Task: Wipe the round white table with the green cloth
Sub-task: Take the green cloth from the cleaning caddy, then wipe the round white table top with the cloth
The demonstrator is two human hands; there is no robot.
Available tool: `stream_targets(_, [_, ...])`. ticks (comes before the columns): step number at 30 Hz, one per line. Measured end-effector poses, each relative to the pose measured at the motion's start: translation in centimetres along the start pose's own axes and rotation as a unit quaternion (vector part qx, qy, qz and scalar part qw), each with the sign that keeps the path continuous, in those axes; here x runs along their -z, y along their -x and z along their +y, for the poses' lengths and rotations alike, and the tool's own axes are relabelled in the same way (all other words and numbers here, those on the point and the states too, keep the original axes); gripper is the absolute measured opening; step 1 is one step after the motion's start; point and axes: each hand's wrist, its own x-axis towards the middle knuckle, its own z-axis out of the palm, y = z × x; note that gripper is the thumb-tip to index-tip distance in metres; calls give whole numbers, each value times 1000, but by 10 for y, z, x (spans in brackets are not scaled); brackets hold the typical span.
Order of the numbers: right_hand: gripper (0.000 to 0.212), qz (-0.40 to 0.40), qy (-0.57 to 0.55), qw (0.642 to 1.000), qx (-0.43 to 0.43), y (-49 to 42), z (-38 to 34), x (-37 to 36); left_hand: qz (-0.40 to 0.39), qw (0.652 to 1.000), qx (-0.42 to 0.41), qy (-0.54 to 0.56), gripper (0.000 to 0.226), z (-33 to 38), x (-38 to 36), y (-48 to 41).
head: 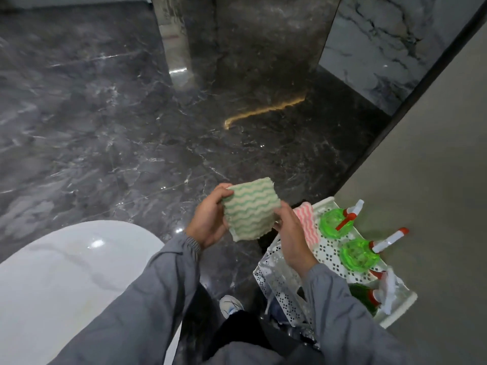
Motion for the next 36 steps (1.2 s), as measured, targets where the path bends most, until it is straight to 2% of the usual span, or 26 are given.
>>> stream_targets(5, [29,-122,4,992,-40,-11,6,-71,103,993,-55,10,16,16,64,58])
stream_targets(8, [32,-200,22,976,-79,-14,18,-111,172,981,-88,21,12,18,102,97])
stream_targets(10, [29,-259,44,959,-109,-8,31,-143,227,967,-113,31,8,13,130,125])
stream_targets(13, [9,-314,82,937,-134,11,54,-192,309,939,-137,55,14,-2,170,166])
stream_targets(16, [12,-350,136,918,-131,33,85,-232,393,908,-138,38,18,-29,206,205])
stream_targets(18, [14,-375,191,901,-105,44,104,-246,442,889,-118,-3,18,-49,224,226])
stream_targets(20, [20,-416,256,870,-68,55,128,-258,481,870,-109,-24,16,-74,242,245])
stream_targets(25, [20,-490,365,792,14,77,197,-272,568,814,-98,-72,9,-145,279,280])
stream_targets(28, [20,-505,394,765,66,85,249,-271,614,776,-94,-112,7,-188,304,286])
stream_targets(31, [10,-507,408,751,109,90,290,-264,645,740,-88,-170,6,-218,321,288])
stream_targets(36, [14,-499,425,719,231,98,343,-248,675,686,-80,-261,17,-262,345,284])
